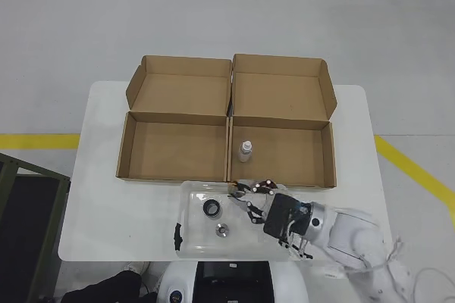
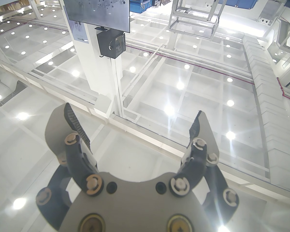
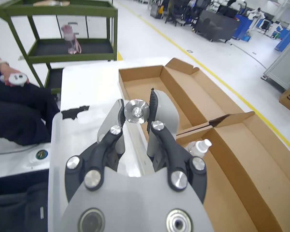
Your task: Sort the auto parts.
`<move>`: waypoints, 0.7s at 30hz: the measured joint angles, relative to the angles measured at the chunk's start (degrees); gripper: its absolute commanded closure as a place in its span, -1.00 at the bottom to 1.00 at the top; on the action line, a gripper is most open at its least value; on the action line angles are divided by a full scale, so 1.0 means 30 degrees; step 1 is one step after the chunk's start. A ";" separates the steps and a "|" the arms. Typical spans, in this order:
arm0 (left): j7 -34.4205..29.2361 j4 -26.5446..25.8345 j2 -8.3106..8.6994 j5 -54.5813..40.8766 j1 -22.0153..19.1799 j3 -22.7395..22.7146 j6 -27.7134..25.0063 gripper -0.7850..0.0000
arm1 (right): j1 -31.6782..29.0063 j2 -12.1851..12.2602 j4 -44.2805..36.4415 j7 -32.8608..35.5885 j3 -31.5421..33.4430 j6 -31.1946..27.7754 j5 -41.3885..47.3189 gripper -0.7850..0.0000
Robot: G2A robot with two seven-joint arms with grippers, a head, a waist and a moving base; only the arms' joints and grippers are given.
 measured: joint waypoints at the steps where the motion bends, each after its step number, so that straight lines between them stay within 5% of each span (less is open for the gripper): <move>1: 0.0000 0.0000 0.0000 0.0000 0.0000 0.0000 0.0000 -1.00 | -0.0006 -0.0019 0.0027 -0.0284 0.0110 0.0228 0.0518 1.00; 9: 0.0000 0.0000 0.0000 0.0000 0.0000 0.0000 0.0000 -1.00 | 0.0567 -0.0154 -0.0381 -0.1802 0.0918 0.1135 0.4330 1.00; 21: 0.0000 0.0000 0.0000 0.0000 0.0000 0.0000 0.0000 -1.00 | 0.1429 -0.0324 -0.1587 -0.3082 0.1810 0.2721 0.5058 1.00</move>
